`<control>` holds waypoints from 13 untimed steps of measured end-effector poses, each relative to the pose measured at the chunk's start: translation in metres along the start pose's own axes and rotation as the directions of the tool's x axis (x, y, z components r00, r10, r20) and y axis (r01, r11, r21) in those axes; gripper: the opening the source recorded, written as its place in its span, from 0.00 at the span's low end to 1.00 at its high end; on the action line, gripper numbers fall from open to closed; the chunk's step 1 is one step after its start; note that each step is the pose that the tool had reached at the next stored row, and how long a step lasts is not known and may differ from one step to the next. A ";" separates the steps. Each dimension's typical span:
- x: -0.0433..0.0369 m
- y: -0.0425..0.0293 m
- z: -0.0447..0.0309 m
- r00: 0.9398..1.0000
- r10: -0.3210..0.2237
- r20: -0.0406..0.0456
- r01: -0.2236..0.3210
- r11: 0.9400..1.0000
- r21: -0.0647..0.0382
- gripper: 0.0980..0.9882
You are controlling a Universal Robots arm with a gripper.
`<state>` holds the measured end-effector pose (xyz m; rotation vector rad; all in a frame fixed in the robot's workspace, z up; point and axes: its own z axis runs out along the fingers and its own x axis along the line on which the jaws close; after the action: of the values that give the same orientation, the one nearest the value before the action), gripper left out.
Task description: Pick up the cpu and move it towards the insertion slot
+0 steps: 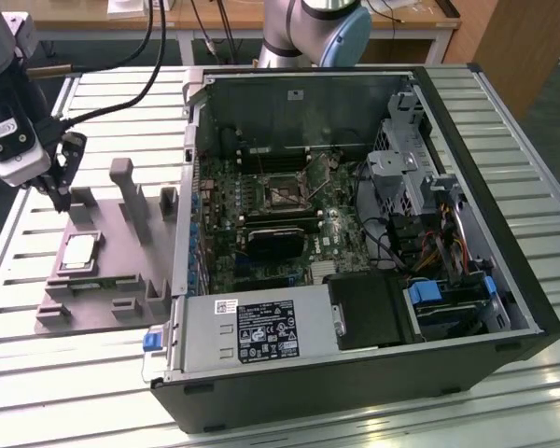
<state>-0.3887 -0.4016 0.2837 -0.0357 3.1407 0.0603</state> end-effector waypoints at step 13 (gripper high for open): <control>0.0047 -0.0032 0.0217 1.000 -0.004 0.003 0.004 1.000 0.000 0.00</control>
<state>-0.3933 -0.4041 0.2619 -0.0419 3.1372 0.0603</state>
